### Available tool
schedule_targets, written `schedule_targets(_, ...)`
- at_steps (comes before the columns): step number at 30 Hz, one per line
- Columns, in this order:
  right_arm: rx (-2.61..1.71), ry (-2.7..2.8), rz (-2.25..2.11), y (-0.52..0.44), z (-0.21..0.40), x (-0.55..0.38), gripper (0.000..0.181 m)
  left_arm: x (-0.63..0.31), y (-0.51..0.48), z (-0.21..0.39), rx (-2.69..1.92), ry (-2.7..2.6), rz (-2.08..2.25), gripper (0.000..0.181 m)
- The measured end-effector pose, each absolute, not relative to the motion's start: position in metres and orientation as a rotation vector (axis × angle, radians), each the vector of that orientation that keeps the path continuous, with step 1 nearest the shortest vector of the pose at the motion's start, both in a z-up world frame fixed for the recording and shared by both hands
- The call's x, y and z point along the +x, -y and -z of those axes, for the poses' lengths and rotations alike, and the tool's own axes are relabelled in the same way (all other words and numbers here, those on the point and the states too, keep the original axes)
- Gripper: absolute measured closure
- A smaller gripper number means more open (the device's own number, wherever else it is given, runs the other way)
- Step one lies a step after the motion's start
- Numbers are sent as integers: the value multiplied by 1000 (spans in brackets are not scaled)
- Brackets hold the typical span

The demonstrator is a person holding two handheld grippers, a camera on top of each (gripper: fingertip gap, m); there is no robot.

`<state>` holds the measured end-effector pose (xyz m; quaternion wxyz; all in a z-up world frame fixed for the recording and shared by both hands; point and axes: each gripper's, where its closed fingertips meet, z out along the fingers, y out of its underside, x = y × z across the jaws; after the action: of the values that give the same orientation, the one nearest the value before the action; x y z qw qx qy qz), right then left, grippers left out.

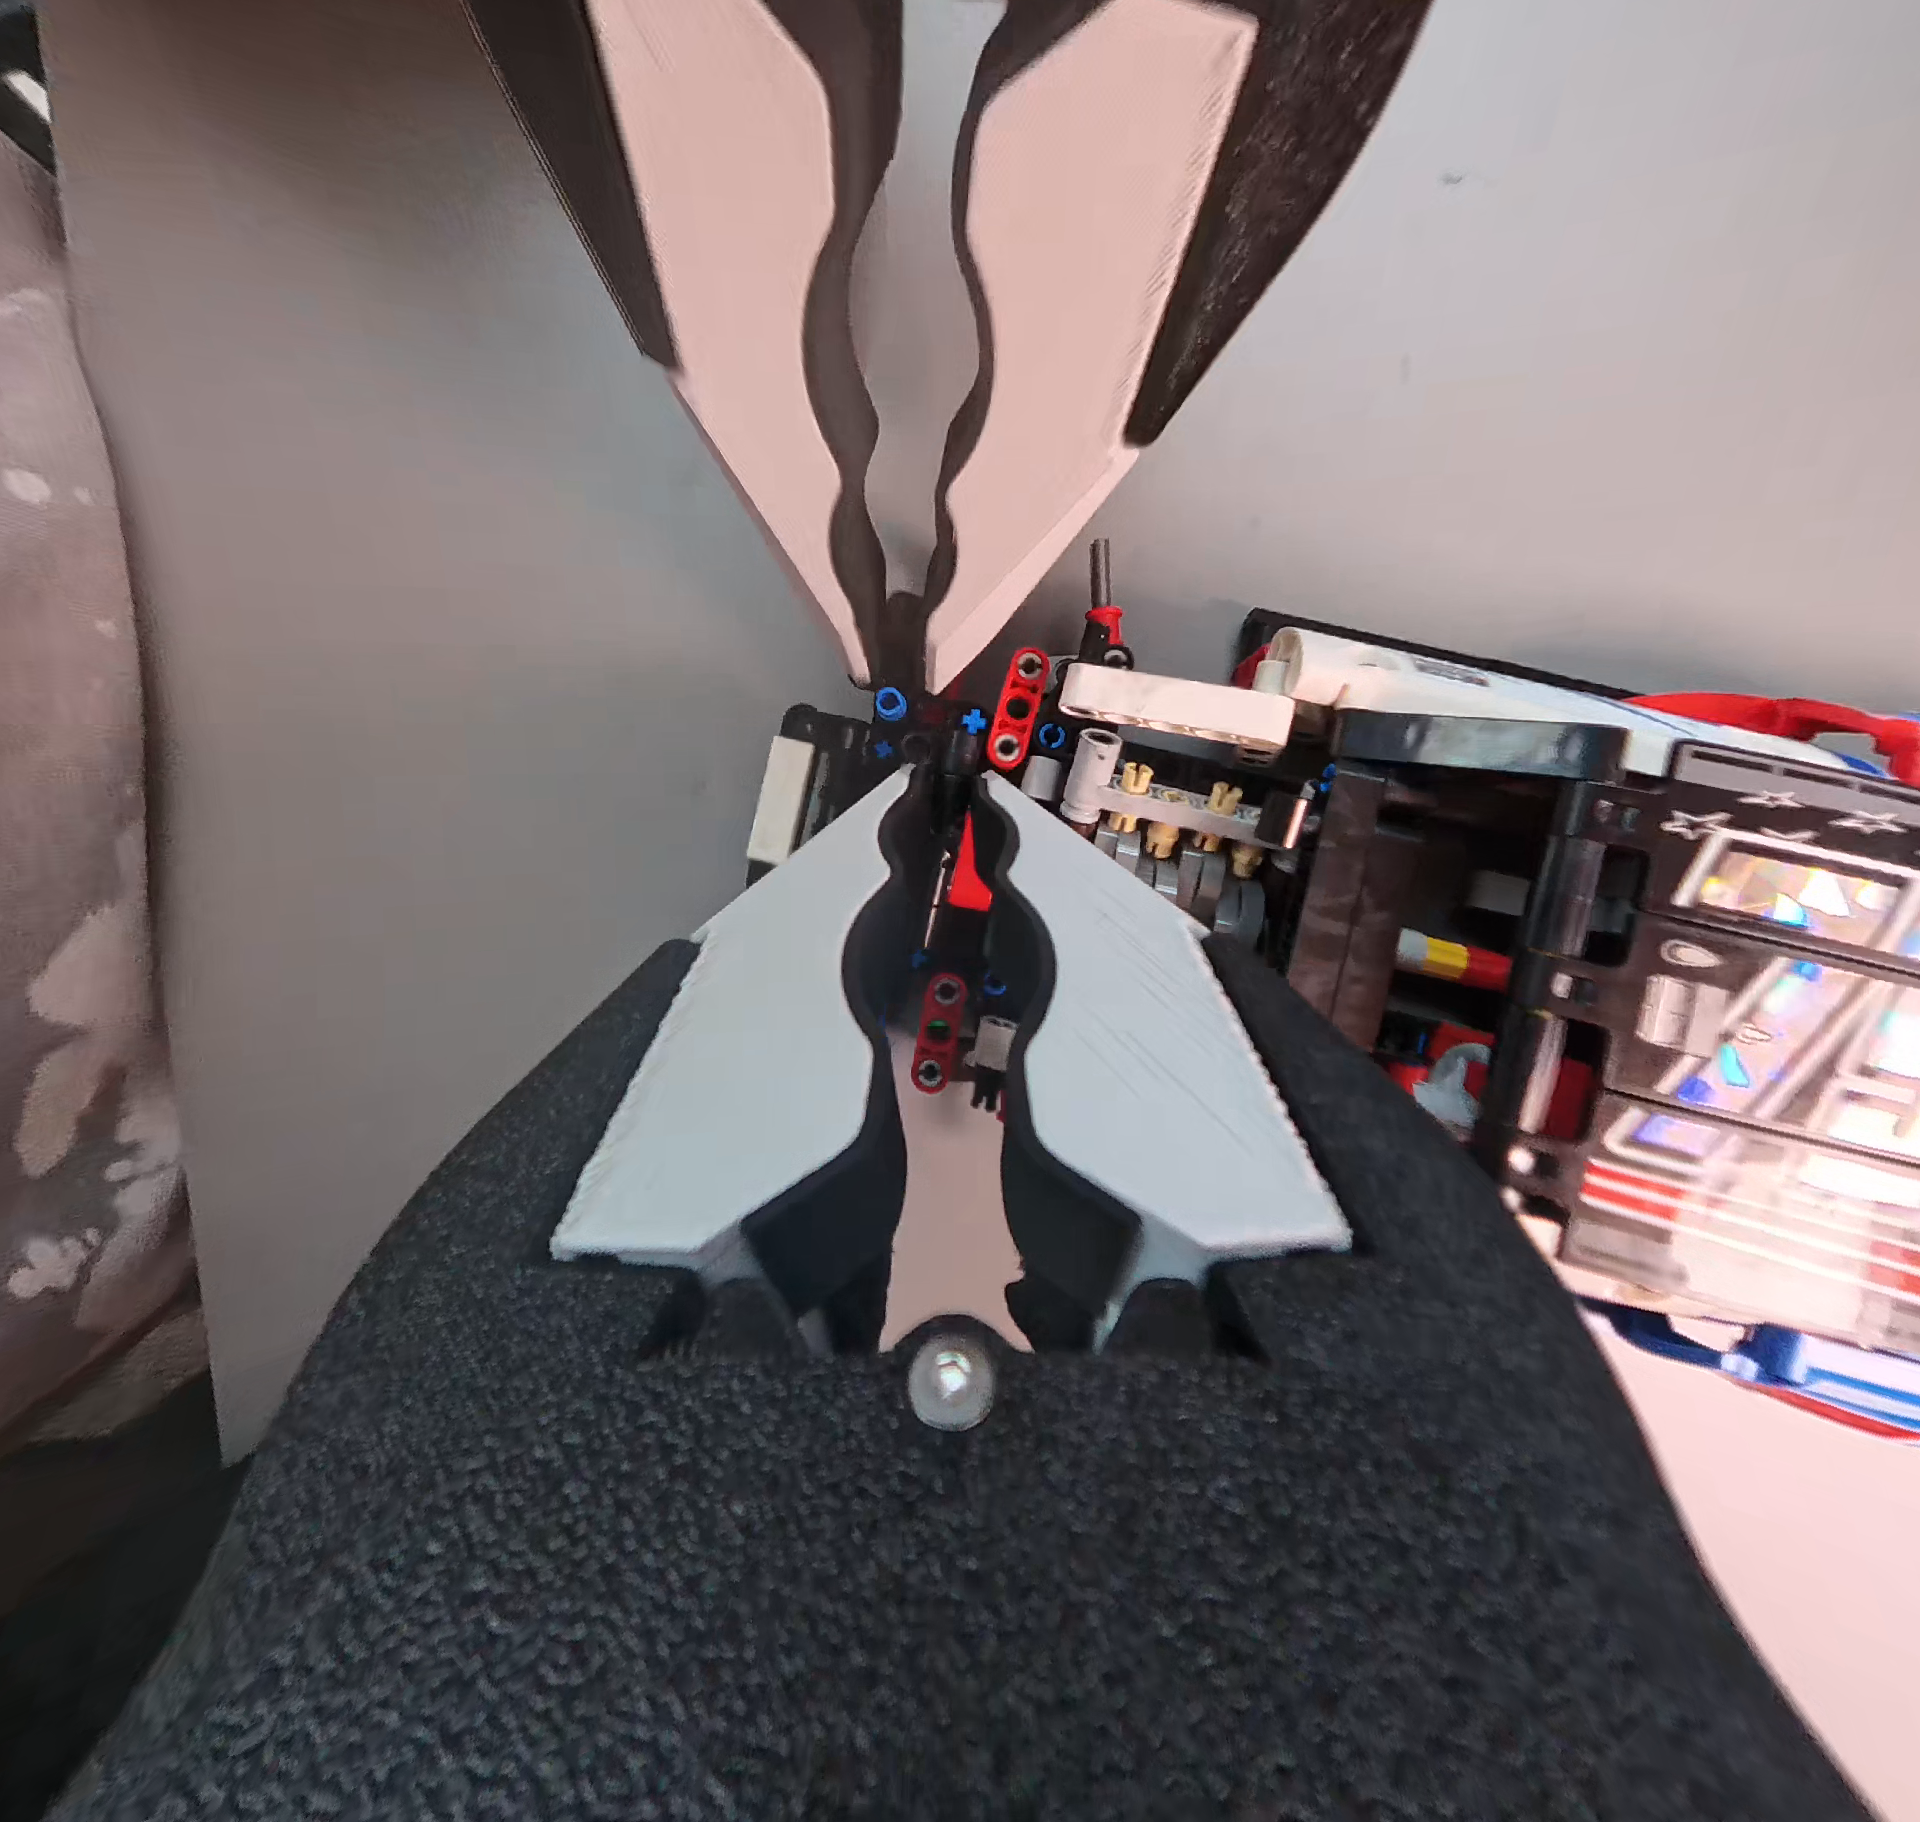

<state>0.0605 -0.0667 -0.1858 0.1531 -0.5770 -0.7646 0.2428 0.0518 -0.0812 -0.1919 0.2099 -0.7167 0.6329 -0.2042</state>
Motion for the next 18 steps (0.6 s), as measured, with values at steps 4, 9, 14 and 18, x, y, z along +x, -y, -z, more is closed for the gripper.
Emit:
schedule_targets(4, -1658, 2176, -725, 67, 186, 61, 174, 50, 75, 142, -1870, -1777, 567, 174)
schedule_targets(9, -1661, 2156, -749, 67, 185, 62, 173, 50, 89, 162, -1866, -1801, 607, 174)
schedule_targets(14, -1674, 2140, -756, 66, 185, 62, 173, 43, 85, 164, -1908, -1728, 611, 174)
schedule_targets(18, -1682, 2129, -760, 65, 184, 62, 174, 42, 83, 159, -1927, -1575, 793, 174)
